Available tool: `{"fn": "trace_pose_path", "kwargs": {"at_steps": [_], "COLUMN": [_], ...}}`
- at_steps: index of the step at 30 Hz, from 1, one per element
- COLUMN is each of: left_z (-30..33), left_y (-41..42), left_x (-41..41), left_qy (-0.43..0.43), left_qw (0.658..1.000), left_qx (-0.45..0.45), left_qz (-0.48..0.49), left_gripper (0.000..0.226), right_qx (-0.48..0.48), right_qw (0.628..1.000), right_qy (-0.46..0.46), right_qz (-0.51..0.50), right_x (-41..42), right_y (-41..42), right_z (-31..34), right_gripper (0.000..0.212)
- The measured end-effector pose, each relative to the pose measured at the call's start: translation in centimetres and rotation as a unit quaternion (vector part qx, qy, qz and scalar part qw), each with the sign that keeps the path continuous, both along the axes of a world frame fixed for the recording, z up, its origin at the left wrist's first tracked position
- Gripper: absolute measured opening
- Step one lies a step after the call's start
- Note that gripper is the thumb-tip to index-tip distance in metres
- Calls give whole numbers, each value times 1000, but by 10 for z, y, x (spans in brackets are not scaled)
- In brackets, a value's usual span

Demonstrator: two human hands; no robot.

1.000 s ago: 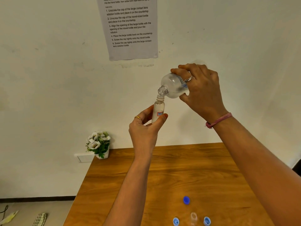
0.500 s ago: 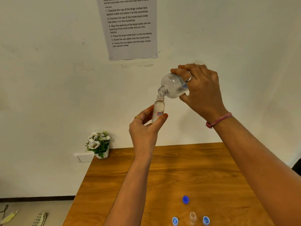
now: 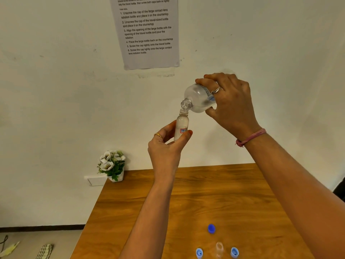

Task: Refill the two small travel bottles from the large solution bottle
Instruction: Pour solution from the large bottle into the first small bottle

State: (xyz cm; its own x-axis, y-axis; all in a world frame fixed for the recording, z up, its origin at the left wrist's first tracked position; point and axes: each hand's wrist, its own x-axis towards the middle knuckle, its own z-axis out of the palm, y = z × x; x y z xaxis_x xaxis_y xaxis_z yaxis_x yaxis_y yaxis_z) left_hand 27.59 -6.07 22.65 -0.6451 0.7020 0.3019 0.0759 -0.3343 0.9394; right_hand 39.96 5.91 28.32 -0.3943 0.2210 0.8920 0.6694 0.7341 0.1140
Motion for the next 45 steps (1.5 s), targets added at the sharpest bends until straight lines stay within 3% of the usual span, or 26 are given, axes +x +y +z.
{"fn": "trace_pose_path", "kwargs": {"at_steps": [21,32,36,40,45], "left_z": [-4,-12,-17,-29,-58], "left_y": [0,2,1,0,-4], "left_x": [6,7,9,9,8], "left_qy": [-10,-37,-41,-42,-42], "left_qw": [1000,999,999,998,997], "left_qx": [1,-7,-13,-25,-64], "left_qz": [-11,-17,-21,-30,-34], "left_gripper": [40,39,38,39,43], "right_qx": [-29,-127,-242,-363,-457], "right_qw": [1000,992,969,920,870], "right_qy": [5,5,46,110,149], "right_qz": [2,11,36,103,109], "right_x": [6,10,14,20,30], "right_y": [-5,-4,-1,1,0], "right_z": [-3,-12,-16,-27,-59], "right_gripper": [63,66,67,71,75]}}
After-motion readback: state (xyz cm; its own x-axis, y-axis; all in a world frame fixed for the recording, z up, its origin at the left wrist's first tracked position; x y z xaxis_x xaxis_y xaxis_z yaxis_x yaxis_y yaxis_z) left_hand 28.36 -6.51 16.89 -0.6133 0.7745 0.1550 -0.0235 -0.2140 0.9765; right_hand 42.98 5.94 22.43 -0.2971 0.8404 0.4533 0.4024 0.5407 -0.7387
